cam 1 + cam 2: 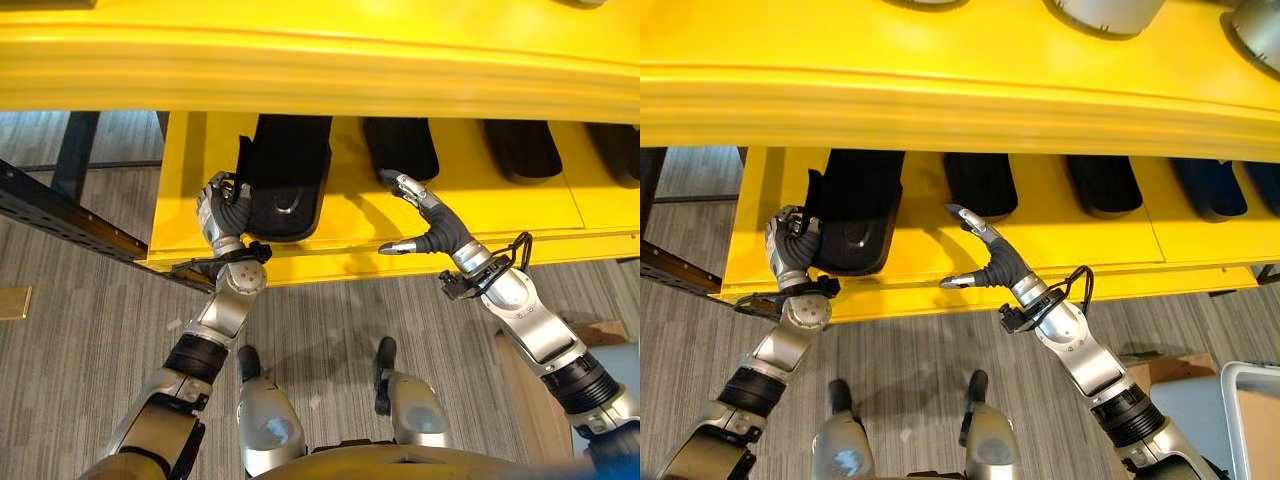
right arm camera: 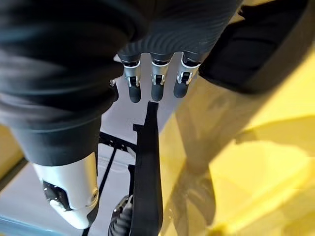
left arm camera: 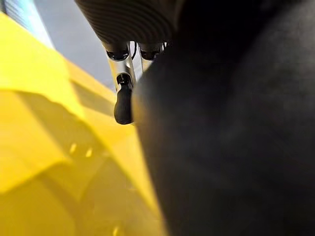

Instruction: Move parts from the plastic box to the shelf.

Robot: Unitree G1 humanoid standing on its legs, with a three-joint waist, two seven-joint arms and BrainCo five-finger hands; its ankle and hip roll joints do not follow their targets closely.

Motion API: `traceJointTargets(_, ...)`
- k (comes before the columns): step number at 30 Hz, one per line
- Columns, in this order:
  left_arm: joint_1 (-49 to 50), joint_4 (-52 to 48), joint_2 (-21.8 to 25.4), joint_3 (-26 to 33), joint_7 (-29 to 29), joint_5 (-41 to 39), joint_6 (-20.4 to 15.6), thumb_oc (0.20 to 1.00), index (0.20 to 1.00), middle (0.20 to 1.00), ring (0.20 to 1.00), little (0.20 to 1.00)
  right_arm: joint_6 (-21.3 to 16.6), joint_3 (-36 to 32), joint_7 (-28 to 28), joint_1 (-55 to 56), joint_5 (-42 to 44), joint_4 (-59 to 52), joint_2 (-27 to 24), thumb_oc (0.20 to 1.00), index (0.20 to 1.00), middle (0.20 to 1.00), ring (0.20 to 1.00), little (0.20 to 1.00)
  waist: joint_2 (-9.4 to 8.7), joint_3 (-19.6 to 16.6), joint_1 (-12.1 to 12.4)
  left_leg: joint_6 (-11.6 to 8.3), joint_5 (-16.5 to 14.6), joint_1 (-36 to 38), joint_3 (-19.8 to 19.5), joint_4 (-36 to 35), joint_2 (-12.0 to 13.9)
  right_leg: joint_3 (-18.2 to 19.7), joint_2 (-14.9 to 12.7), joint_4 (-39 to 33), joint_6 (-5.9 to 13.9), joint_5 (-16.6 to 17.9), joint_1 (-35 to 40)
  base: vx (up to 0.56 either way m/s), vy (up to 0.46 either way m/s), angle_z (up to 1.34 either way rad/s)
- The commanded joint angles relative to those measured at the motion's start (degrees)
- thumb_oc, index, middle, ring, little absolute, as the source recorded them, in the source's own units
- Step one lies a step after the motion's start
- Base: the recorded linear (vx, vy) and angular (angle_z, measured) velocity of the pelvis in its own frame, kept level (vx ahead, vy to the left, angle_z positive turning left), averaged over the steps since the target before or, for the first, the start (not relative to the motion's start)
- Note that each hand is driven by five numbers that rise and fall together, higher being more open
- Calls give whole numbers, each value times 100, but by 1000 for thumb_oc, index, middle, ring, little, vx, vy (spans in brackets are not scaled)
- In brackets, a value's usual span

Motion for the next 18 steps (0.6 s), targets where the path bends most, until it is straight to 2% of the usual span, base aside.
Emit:
traceJointTargets(1, -327, -81, 129, 58, 538, 59, -240, 200, 200, 200, 200, 200, -64, -36, 145, -261, 293, -476, 102, 1000, 1000, 1000, 1000, 1000, -39, -109, -34, 295, -562, -247, 254, 821, -175, 77, 286, 846, -263, -789, -188, -171, 36, -5)
traceJointTargets(6, -502, 28, 76, -16, 511, -173, -132, 200, 200, 200, 200, 200, 142, -49, 265, -398, 556, -423, 80, 1000, 1000, 1000, 1000, 1000, 24, 32, -50, 333, -595, -402, 253, 972, -196, 27, 226, 1197, -301, -908, -411, -163, 37, -1)
traceJointTargets(10, -307, -38, -27, -32, 488, -123, -75, 200, 200, 200, 200, 200, 113, -80, 252, -369, 608, -376, 99, 1000, 1000, 1000, 1000, 1000, 41, 92, -9, 380, -684, -434, 343, 1178, -134, -99, 108, 1473, -316, -1012, -444, -133, 10, 3)
traceJointTargets(11, -256, -42, -40, -46, 500, -95, -55, 200, 200, 200, 200, 200, 110, -86, 274, -379, 644, -342, 96, 1000, 1000, 1000, 1000, 1000, 48, 100, 3, 337, -855, -391, 307, 1319, -117, -92, 59, 1616, -265, -1154, -387, -31, 16, 1)
traceJointTargets(13, -225, -37, -31, -55, 486, -81, -7, 200, 200, 200, 200, 200, 162, -99, 321, -373, 672, -334, 97, 1000, 1000, 1000, 1000, 1000, 54, 99, 16, 352, -923, -413, 326, 1458, -78, -121, 6, 1753, -262, -1204, -395, -30, 1, 2)
traceJointTargets(15, -183, 170, -112, -50, 486, -243, 49, 200, 200, 200, 200, 200, 353, -31, 475, -394, 819, -206, 110, 1000, 1000, 1000, 1000, 1000, 78, 68, 36, 397, -1131, -415, 405, 1916, 89, -175, -140, 2156, -277, -1367, -323, -8, 11, 9)
traceJointTargets(18, -207, 388, -165, 12, 510, -216, 82, 200, 200, 200, 200, 200, 417, 64, 541, -374, 796, -148, 235, 1000, 1000, 1000, 1000, 1000, 116, -7, 54, 444, -1337, -447, 448, 2358, 241, -213, -323, 2587, -273, -1504, -322, 46, 24, 3)
